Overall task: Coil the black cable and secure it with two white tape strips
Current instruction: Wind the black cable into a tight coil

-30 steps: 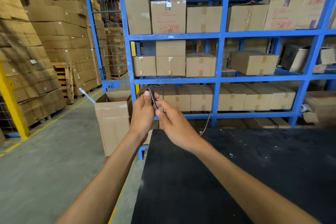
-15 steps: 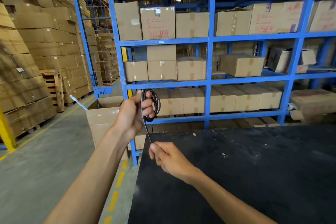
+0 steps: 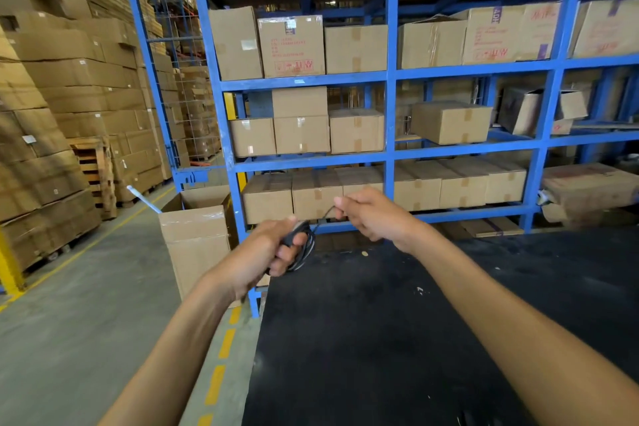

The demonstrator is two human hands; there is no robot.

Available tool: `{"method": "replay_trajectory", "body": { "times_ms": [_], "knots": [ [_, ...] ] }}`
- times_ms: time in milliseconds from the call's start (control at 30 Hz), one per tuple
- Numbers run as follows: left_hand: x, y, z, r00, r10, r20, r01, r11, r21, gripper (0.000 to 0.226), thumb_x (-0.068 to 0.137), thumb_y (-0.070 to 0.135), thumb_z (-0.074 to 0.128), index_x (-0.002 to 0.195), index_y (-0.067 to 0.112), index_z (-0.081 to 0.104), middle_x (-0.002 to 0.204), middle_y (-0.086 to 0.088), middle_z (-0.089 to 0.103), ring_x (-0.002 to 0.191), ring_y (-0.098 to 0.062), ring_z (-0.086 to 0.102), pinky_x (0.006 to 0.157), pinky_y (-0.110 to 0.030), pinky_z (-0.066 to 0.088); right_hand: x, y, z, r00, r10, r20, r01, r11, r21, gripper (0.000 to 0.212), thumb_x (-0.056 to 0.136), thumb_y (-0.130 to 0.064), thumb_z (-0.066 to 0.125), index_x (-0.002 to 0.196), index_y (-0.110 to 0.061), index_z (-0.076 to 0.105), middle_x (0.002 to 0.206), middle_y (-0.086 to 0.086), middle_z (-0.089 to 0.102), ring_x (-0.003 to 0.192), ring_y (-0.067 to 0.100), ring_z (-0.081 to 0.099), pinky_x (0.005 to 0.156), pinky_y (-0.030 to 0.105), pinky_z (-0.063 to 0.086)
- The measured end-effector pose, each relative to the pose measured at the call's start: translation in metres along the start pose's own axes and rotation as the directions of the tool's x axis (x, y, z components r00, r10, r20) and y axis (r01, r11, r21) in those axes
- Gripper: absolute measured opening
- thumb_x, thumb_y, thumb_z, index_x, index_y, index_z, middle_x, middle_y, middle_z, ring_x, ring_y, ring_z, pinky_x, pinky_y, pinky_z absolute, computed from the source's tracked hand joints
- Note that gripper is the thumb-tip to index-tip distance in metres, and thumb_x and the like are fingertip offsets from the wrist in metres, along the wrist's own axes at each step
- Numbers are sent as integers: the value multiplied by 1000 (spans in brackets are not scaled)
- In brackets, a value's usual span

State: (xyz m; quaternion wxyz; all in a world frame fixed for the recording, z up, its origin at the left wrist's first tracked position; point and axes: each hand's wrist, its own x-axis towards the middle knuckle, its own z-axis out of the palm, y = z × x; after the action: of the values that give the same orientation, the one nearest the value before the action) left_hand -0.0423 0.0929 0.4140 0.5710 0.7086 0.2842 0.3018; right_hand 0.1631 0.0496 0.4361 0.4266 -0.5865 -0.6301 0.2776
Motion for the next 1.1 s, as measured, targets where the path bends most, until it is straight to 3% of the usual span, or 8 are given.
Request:
{"method": "replay_trajectory", "body": {
  "times_ms": [167, 300, 467, 600, 767, 900, 967, 1100],
  "knots": [
    [10, -11, 25, 976, 165, -143, -124, 958, 259, 47, 104, 35, 27, 69, 16, 50, 45, 10, 35, 44, -6, 28, 47, -24, 22, -16, -43, 8, 998, -33, 44, 37, 997, -74, 34, 106, -28, 39, 98, -7, 66, 57, -5, 39, 42, 7, 27, 39, 20, 23],
    [16, -18, 29, 929, 253, -271, -220, 964, 149, 45, 104, 33, 30, 71, 14, 54, 51, 7, 44, 50, -8, 38, 56, -26, 32, -34, -44, 28, 999, -12, 48, 8, 998, 70, 31, 107, -25, 37, 86, -19, 59, 57, -2, 45, 39, 7, 28, 36, 19, 22],
    [22, -23, 27, 910, 220, -352, -260, 963, -68, 51, 104, 35, 29, 82, 12, 68, 59, -6, 51, 63, -24, 52, 69, -35, 47, -47, -31, 61, 998, -32, -55, 41, 984, 175, 33, 107, -22, 37, 83, -10, 57, 52, 2, 47, 31, 0, 37, 37, 13, 30],
    [23, -21, 27, 931, 190, -312, -253, 951, -176, 51, 105, 35, 23, 108, 14, 70, 54, -3, 47, 63, -21, 57, 64, -37, 45, -42, -14, 78, 974, -61, -216, 82, 992, 93, 39, 104, -29, 41, 71, -17, 58, 43, -3, 49, 36, 5, 41, 56, 33, 42],
    [18, -11, 28, 961, 178, -214, -244, 907, -342, 44, 105, 33, 25, 104, 6, 59, 70, -2, 52, 51, -9, 46, 58, -23, 42, -40, 1, 92, 953, -41, -300, 45, 999, 7, 43, 99, -44, 45, 62, -28, 62, 45, -3, 54, 52, 14, 55, 75, 48, 56],
    [20, -7, 25, 973, 181, -144, -223, 897, -383, 31, 103, 29, 33, 96, 10, 55, 72, -1, 49, 68, -14, 48, 57, -21, 45, -43, 8, 98, 950, -24, -311, 17, 1000, -23, 46, 97, -51, 46, 62, -28, 65, 47, -3, 57, 57, 13, 61, 76, 42, 55],
    [23, -7, 22, 974, 183, -133, -217, 921, -322, 29, 103, 27, 33, 90, 12, 54, 69, 1, 46, 67, -15, 45, 66, -25, 41, -48, 14, 94, 970, -22, -243, 16, 999, -27, 46, 97, -50, 48, 66, -25, 68, 45, -2, 57, 48, 6, 57, 72, 37, 54],
    [22, -8, 14, 978, 194, -78, -206, 956, -207, 31, 104, 27, 31, 85, 13, 50, 64, 4, 37, 54, -10, 33, 56, -19, 37, -53, 31, 68, 994, -43, -100, 46, 999, 27, 38, 98, -41, 55, 71, -17, 67, 53, -1, 57, 37, 1, 46, 52, 25, 41]
  ]
}}
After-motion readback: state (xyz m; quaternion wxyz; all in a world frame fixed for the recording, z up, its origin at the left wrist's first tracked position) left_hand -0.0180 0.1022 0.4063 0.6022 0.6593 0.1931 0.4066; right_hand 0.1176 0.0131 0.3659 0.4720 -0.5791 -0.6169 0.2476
